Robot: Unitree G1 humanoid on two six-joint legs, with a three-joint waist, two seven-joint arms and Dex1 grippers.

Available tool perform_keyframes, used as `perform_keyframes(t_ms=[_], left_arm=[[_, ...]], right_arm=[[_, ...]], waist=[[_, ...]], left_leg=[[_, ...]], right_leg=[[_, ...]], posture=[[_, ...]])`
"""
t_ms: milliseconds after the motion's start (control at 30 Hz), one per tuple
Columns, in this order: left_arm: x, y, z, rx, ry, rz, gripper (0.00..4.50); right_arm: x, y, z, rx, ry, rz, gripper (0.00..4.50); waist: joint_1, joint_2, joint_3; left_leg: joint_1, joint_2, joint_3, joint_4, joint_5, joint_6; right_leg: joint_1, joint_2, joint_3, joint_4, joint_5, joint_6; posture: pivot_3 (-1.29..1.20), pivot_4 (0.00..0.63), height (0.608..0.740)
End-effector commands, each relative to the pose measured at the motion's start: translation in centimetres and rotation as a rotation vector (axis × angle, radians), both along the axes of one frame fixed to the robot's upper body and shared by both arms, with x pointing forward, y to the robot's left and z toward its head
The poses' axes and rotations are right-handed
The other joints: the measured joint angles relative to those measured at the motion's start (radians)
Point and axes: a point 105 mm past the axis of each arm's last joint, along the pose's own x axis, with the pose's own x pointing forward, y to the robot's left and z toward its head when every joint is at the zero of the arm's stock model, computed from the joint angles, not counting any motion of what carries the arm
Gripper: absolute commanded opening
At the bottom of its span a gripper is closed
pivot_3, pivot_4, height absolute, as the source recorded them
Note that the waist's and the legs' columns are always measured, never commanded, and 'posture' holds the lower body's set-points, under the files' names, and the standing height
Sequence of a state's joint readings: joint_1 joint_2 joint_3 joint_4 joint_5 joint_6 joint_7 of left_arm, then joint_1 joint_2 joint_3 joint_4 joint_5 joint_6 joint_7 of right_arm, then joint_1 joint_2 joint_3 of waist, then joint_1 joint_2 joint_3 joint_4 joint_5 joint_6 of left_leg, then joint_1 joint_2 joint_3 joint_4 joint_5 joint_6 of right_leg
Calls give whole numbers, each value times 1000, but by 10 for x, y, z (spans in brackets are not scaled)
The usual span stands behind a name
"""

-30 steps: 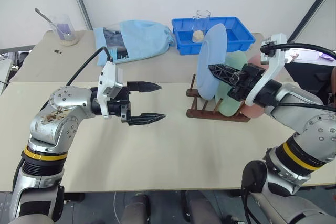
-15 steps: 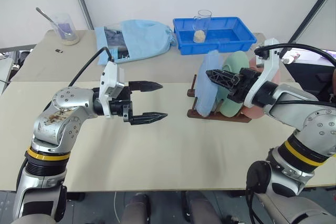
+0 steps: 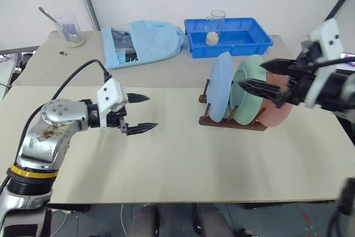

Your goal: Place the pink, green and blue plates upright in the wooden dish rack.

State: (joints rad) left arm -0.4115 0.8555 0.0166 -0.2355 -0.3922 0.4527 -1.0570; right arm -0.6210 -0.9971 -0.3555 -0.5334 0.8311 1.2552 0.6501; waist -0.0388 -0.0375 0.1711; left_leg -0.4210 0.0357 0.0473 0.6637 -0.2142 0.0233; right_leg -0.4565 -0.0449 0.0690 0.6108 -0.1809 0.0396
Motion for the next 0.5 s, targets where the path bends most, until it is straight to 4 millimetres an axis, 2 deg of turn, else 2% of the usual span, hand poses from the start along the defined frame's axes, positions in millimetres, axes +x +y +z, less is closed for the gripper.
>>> perform_keyframes(t_ms=[33, 167, 333, 500], left_arm=[[-2, 32, 1, 111, -52, 126, 4500], [-20, 55, -8, 182, 0, 190, 4500], [-34, 80, -20, 224, 59, 283, 4500], [-43, 86, -26, 216, 91, 310, 4500]], right_arm=[[-22, -20, 5, -185, -38, 138, 4486], [-40, -45, 0, -305, 37, 209, 4486], [-44, -77, -22, -444, 128, 195, 4486], [-45, -90, -41, -504, 169, 218, 4486]], waist=[[0, 0, 0], [-4, 0, 0], [2, 0, 0], [6, 0, 0]], left_leg=[[0, 0, 0, 0, 0, 0], [1, 2, 3, 0, 0, 0], [8, 8, 9, 0, -1, 0], [10, 11, 15, 0, -1, -2]], right_leg=[[0, 0, 0, 0, -1, 1], [-1, -1, 0, 0, -1, 2], [1, 0, 0, 1, -4, -6], [0, -1, 0, 2, -3, -8]], posture=[[0, 150, 737], [0, 150, 737], [0, 150, 737], [0, 150, 737]])
